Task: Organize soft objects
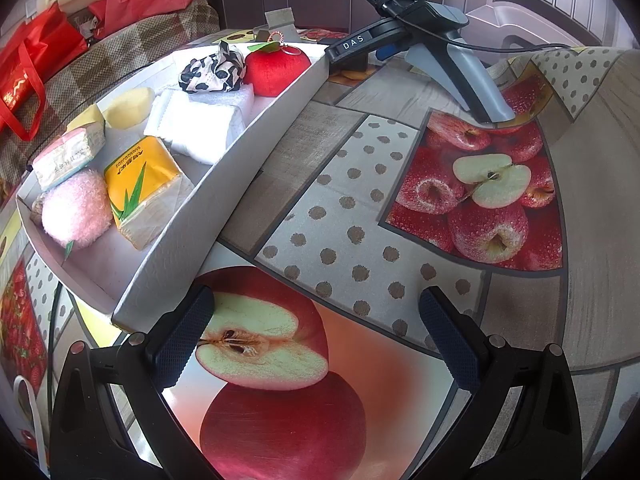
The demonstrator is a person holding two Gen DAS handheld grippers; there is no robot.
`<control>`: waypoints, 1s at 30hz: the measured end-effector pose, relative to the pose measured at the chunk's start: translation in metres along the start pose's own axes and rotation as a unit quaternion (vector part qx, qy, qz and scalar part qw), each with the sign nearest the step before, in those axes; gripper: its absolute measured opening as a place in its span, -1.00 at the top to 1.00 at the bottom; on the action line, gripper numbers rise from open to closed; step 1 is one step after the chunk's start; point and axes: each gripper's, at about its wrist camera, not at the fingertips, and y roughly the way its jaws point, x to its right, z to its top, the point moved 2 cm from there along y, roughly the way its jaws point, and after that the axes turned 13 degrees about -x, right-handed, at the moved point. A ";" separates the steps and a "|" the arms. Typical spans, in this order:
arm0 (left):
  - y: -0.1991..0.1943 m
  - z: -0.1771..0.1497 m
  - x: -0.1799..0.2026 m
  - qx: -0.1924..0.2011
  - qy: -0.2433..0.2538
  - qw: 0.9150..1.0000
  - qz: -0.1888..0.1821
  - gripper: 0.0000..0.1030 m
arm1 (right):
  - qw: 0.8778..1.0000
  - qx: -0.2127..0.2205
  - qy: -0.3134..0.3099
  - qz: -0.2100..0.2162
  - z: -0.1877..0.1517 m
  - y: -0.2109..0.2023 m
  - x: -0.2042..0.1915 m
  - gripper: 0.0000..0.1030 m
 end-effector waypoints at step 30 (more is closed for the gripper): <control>0.000 0.000 0.000 0.000 0.000 1.000 0.000 -0.99 | 1.000 0.009 0.000 0.000 -0.001 -0.001 0.000 -1.00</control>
